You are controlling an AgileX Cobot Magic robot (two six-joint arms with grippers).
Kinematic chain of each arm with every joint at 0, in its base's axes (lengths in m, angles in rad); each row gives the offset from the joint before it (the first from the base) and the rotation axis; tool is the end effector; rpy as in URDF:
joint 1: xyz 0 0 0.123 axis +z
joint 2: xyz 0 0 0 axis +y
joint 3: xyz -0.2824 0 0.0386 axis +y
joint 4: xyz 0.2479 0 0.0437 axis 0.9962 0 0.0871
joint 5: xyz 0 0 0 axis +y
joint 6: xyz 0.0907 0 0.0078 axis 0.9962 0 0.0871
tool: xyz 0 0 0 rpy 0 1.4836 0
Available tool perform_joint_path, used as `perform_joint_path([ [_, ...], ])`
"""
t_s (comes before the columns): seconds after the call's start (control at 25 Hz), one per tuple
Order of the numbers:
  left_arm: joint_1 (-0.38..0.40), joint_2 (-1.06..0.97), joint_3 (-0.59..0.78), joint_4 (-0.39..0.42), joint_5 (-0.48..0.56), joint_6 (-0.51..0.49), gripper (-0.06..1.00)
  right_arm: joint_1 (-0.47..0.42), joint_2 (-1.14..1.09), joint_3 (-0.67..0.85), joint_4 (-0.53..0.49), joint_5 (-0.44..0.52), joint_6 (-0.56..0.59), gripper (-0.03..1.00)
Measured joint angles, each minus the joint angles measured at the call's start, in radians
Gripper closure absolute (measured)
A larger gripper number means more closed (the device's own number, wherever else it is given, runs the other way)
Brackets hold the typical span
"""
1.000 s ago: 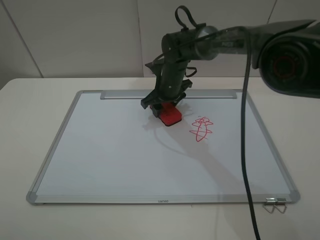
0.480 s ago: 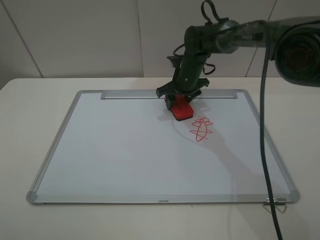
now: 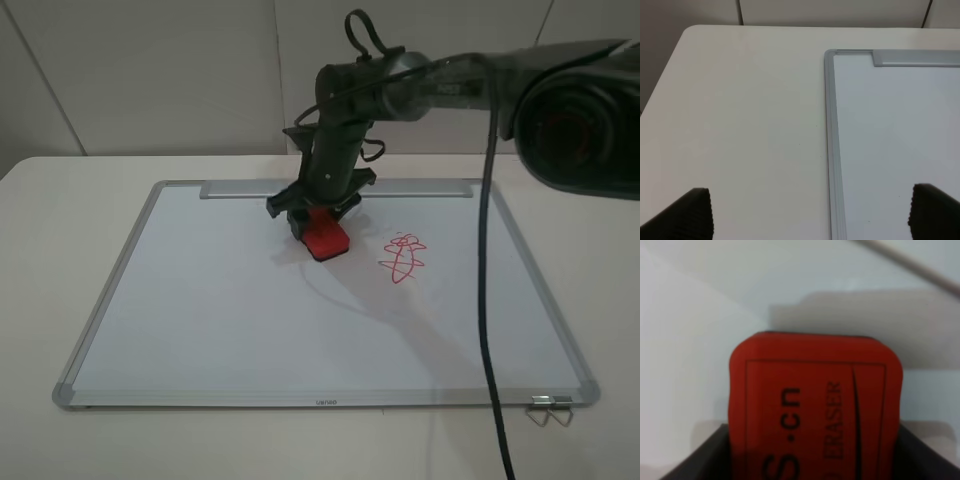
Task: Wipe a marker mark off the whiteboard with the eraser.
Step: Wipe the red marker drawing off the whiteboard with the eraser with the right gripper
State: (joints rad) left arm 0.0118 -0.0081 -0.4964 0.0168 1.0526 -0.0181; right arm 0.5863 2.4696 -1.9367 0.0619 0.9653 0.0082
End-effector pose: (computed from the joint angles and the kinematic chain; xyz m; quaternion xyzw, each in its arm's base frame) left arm -0.0054 0.0013 0.2768 -0.0130 0.8498 0.0067 0.5269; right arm 0.4099 0.2778 0.0905 -0.2691 0.9594 0.0490 0.0684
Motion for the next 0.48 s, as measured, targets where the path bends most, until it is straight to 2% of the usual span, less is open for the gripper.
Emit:
perform_joint_path([
  [0.28,0.000,0.000,0.000,0.000,0.000,0.000,0.17,0.136,-0.007,0.000,0.011,0.015,0.000,0.47],
  [0.48,0.000,0.000,0.000,0.000,0.000,0.000,0.17,0.160,-0.038,0.015,0.021,0.083,0.011,0.47],
])
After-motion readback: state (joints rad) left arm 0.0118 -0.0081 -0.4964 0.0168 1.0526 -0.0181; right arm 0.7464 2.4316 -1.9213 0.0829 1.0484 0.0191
